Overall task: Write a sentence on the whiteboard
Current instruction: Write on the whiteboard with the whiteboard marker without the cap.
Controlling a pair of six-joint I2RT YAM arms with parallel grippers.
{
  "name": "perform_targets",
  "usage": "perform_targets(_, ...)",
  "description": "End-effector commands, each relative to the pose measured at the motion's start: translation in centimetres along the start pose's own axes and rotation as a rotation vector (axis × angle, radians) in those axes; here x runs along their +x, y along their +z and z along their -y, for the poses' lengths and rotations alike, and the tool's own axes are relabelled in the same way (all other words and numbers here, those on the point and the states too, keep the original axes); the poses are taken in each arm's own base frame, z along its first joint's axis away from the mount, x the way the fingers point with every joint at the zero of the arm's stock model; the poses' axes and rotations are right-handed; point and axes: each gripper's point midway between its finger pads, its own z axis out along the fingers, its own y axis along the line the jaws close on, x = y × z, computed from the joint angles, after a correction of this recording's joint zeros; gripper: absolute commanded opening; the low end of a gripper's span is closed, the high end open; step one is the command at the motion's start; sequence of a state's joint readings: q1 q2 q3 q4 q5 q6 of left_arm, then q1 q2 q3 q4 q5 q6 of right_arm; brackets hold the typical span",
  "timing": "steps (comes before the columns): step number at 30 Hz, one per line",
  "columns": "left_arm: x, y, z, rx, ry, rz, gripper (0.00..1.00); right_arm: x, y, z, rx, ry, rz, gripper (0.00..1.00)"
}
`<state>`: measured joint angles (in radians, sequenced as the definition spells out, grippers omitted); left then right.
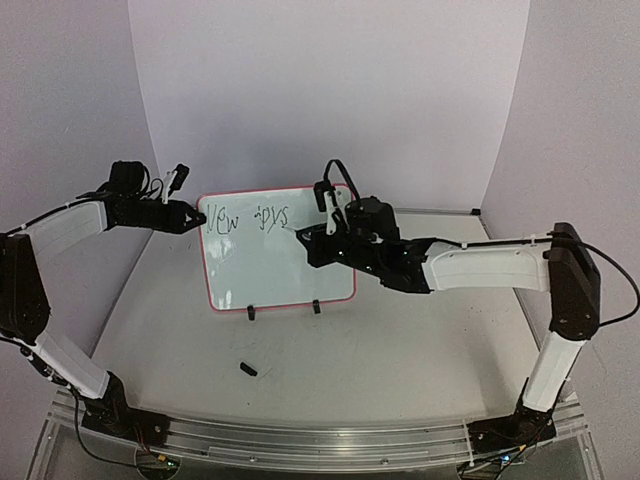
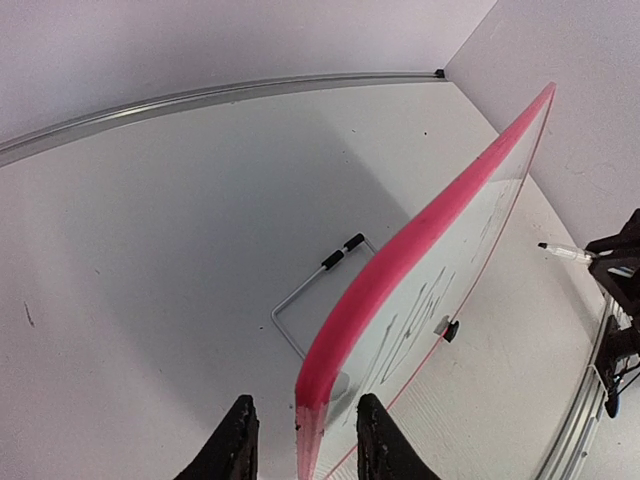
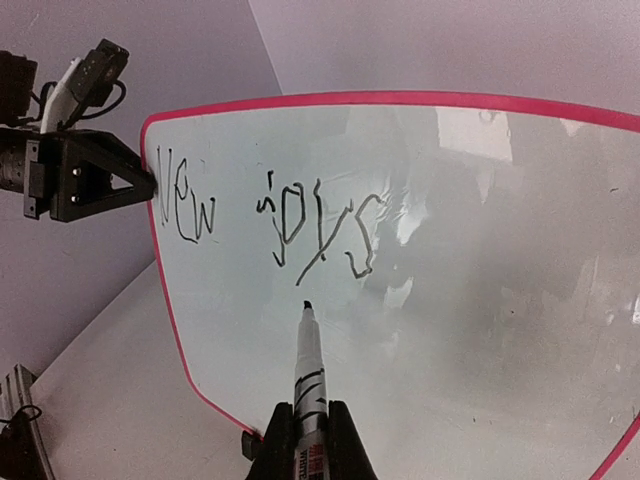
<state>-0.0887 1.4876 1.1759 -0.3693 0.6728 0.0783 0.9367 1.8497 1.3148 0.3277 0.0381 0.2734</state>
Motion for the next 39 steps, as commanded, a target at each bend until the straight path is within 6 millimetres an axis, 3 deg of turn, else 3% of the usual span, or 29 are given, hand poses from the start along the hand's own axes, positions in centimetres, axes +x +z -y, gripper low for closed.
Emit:
perform_targets(1,-1.9,-2.2,0.9,-0.032,0.048,0.056,0.43,-6.6,-4.7,-1.8,-0.081,0.037,0.156,0.0)
perform_targets(6,-2.4,-2.4,1.3,0.009,0.047,0.075,0.64,-7.0,-7.0,-1.9,-0.132,0.036,0.134,0.0)
perform_targets(10,-2.5,-1.4,1.6,0.087,0.021,0.055,0.73,-6.7,-8.2,-1.2,-0.183,0.057,0.108,0.0)
perform_targets(14,-3.4,-1.1,2.0,0.132,0.021,0.079,0.74,-6.1,-9.3,-0.7,-0.206,0.073,0.091,0.0)
perform_targets(16,-3.6,-0.9,2.4,0.17,0.011,0.082,0.71,-5.7,-9.8,-0.6,-0.209,0.079,0.085,0.0)
perform_targets(20,-3.5,-1.0,3.5,0.243,-0.021,0.095,0.53,-5.3,-10.7,-0.3,-0.207,0.095,0.083,0.0)
perform_targets(23,-3.2,-1.5,4.2,0.271,-0.045,0.106,0.45,-5.0,-11.4,-0.1,-0.2,0.105,0.082,0.0)
perform_targets(31,-1.5,-2.4,5.1,0.276,-0.121,0.109,0.37,-4.3,-12.7,0.7,-0.17,0.117,0.08,0.0)
perform_targets(39,-0.2,-3.1,5.2,0.231,-0.17,0.107,0.37,-3.5,-12.9,1.3,-0.146,0.111,0.065,0.0)
